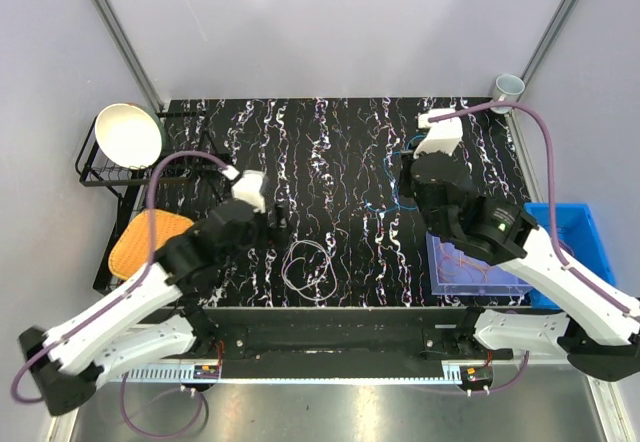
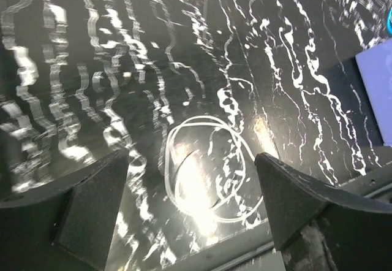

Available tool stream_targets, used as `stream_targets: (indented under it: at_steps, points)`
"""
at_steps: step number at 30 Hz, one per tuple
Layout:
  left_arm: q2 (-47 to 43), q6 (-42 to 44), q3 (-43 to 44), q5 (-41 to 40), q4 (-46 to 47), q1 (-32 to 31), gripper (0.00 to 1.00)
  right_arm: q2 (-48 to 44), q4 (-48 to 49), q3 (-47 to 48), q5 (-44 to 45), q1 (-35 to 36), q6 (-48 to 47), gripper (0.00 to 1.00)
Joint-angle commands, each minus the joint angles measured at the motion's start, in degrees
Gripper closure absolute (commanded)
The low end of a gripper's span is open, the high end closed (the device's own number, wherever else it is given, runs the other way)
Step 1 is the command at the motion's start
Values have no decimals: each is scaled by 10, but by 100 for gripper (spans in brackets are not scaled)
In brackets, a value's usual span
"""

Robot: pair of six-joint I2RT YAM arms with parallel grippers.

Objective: Untangle the cables

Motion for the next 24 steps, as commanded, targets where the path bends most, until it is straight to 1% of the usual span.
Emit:
stream_targets:
  at_steps: [1,2,4,5,6,8,10,12,16,18,19,22,24]
  points:
    - [-79,-6,77,-36,-183,-2,11,44,-30,20,119,-6,-17,100]
    - [-112,-5,83,-38,-195,-2,10,52,-33,28,119,-12,-22,100]
    - [-145,-2,77,-63,-219,-2,8,75,-48,37,84,-51,-11,100]
    - [-174,-22,69,-85,-226,-3,7,83,-54,49,67,-66,-4,100]
    - [-189,-24,65,-91,-223,-4,7,89,-67,54,49,-83,4,100]
    - [-230,-11,49,-73,-200,-4,8,104,-88,68,48,-123,26,100]
    - [-258,-12,27,-85,-191,-4,8,104,-97,76,47,-161,40,100]
    - [-271,-16,13,-100,-180,-4,8,102,-113,81,53,-185,48,100]
    - [-276,-10,8,-99,-178,-4,8,90,-140,85,63,-263,67,100]
    - [-275,-9,6,-94,-175,-4,8,83,-154,84,75,-287,70,100]
    - [-272,-9,6,-91,-174,-4,7,82,-158,83,79,-309,73,100]
    - [-272,-11,5,-89,-175,-5,8,65,-163,73,100,-338,70,100]
    - [-276,-13,3,-89,-173,-6,8,54,-163,68,109,-374,67,100]
